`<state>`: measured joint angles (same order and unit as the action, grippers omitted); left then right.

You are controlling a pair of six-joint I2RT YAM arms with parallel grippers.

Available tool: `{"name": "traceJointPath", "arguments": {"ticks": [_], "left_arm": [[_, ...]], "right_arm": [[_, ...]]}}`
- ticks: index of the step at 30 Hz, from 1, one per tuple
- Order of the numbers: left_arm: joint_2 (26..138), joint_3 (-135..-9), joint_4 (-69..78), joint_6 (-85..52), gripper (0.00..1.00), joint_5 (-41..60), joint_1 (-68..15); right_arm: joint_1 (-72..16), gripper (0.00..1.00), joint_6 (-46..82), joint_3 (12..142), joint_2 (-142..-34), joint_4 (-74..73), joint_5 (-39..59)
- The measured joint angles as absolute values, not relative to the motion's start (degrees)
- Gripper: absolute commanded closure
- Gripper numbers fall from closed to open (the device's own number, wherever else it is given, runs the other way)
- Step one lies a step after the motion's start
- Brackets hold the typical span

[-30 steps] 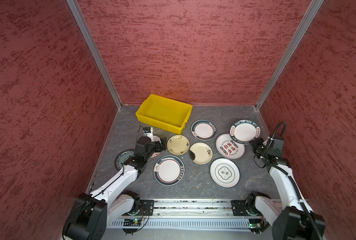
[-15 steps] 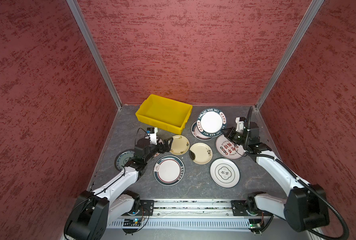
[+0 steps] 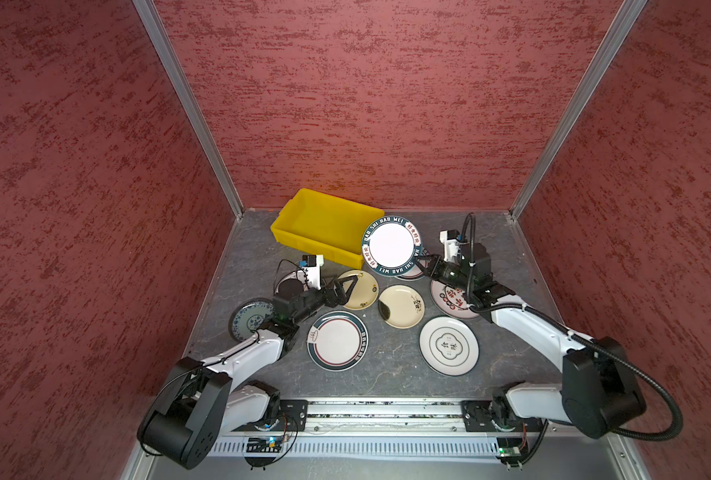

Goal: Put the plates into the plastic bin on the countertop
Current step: 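Lift the plate toward the bin with right gripper while left gripper rises to it, then close left gripper on the plate rim while right gripper opens and releases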

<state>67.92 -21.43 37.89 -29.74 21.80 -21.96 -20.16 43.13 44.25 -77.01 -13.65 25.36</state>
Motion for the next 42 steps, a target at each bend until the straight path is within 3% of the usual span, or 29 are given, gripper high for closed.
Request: {"name": "traceJointPath", "arguments": {"ticks": [4, 15, 22, 26, 28, 31, 35, 36, 37, 39, 42], "left_arm": [[68.4, -22.5, 38.2, -30.0, 0.24, 20.2, -22.6], [74.9, -27.5, 40.8, -30.4, 0.39, 16.8, -22.8], [82.1, -33.0, 41.9, -31.9, 0.73, 17.7, -22.8], [83.3, -35.0, 41.5, -31.5, 0.84, 18.3, -22.8], [83.3, -35.2, 41.3, -31.7, 0.85, 18.4, -22.7], [83.3, -35.6, 41.2, -33.1, 1.00, 18.5, -22.7], [83.1, -37.0, 38.7, -33.2, 1.00, 18.0, -22.7], [83.0, -37.6, 37.7, -33.2, 1.00, 18.0, -22.7], [82.9, -38.2, 36.8, -33.2, 1.00, 18.0, -22.7], [82.5, -39.0, 35.3, -32.6, 1.00, 17.5, -22.9], [81.8, -39.8, 31.1, -31.3, 1.00, 14.6, -23.0]], "right_arm": [[-21.4, 1.00, 43.6, 44.2, -78.0, -16.8, 25.6], [-23.6, 1.00, 45.8, 44.2, -81.4, -23.9, 28.1], [-23.8, 1.00, 47.7, 43.6, -83.2, -28.8, 29.4], [-23.9, 1.00, 48.1, 43.4, -84.8, -29.8, 29.5], [-24.0, 1.00, 48.2, 43.4, -85.5, -29.9, 29.3], [-23.9, 1.00, 48.6, 43.3, -86.1, -29.9, 29.0], [-23.8, 1.00, 49.1, 43.2, -86.4, -30.6, 29.2], [-23.8, 0.86, 49.1, 43.2, -86.5, -30.5, 29.1], [-23.7, 0.64, 49.2, 43.3, -86.7, -30.5, 29.1], [-23.9, 0.36, 48.7, 43.5, -87.3, -30.4, 29.6], [-24.4, 0.14, 47.5, 44.1, -88.1, -30.2, 30.6]]}}
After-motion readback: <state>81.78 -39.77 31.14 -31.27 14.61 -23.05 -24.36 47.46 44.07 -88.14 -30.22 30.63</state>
